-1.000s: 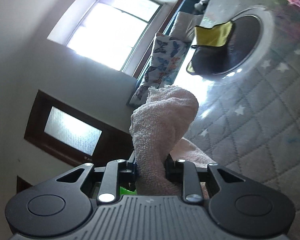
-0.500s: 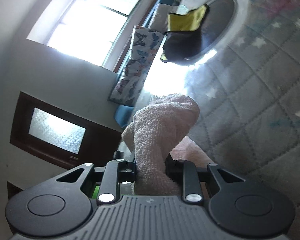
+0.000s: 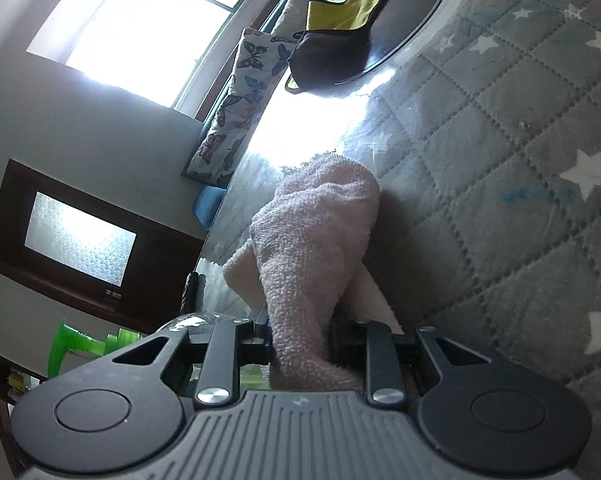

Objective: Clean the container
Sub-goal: 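Rub the pink towel along the bottle's side with the right tool, then drape the pink towel over the bottle and wipe around it with the right tool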

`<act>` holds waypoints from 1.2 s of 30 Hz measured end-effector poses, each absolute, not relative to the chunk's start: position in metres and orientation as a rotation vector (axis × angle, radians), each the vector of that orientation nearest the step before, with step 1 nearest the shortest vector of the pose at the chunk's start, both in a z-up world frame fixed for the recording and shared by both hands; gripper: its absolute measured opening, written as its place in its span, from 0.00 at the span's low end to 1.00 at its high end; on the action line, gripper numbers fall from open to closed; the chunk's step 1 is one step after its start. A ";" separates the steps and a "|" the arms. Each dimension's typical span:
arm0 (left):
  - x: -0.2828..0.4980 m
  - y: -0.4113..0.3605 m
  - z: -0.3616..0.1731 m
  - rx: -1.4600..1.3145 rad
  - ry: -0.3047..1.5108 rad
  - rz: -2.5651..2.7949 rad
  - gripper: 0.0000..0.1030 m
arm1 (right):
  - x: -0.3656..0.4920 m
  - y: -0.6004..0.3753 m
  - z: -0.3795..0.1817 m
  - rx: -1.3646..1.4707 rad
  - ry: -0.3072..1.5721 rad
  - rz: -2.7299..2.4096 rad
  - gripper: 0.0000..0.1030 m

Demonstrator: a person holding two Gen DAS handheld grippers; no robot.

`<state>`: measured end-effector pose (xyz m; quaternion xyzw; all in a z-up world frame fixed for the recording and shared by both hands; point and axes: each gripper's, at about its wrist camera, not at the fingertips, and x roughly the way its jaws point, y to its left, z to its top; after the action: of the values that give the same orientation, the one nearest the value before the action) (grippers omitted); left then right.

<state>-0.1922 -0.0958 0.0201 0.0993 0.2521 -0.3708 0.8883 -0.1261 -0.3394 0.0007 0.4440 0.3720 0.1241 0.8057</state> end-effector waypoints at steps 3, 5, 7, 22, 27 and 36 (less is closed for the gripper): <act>-0.197 -0.097 0.019 0.224 0.504 -0.767 0.82 | -0.129 -0.341 0.001 0.985 0.790 0.267 0.23; -0.195 -0.095 0.019 0.221 0.499 -0.781 0.81 | -0.131 -0.343 0.003 1.025 0.775 0.283 0.23; -0.193 -0.092 0.018 0.222 0.489 -0.804 0.81 | -0.131 -0.345 0.009 1.048 0.751 0.300 0.23; -0.177 -0.107 0.015 0.257 0.460 -0.952 0.82 | -0.116 -0.352 0.040 1.077 0.629 0.419 0.23; -0.184 -0.113 0.014 0.282 0.467 -0.910 0.82 | -0.118 -0.359 0.027 1.103 0.636 0.383 0.24; -0.189 -0.123 0.024 0.261 0.548 -0.806 0.84 | -0.122 -0.362 0.010 1.068 0.689 0.292 0.24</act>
<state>-0.1891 -0.1227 0.0237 0.1251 0.2627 -0.3862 0.8753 -0.1220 -0.3618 0.0100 0.4969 0.3207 0.1359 0.7948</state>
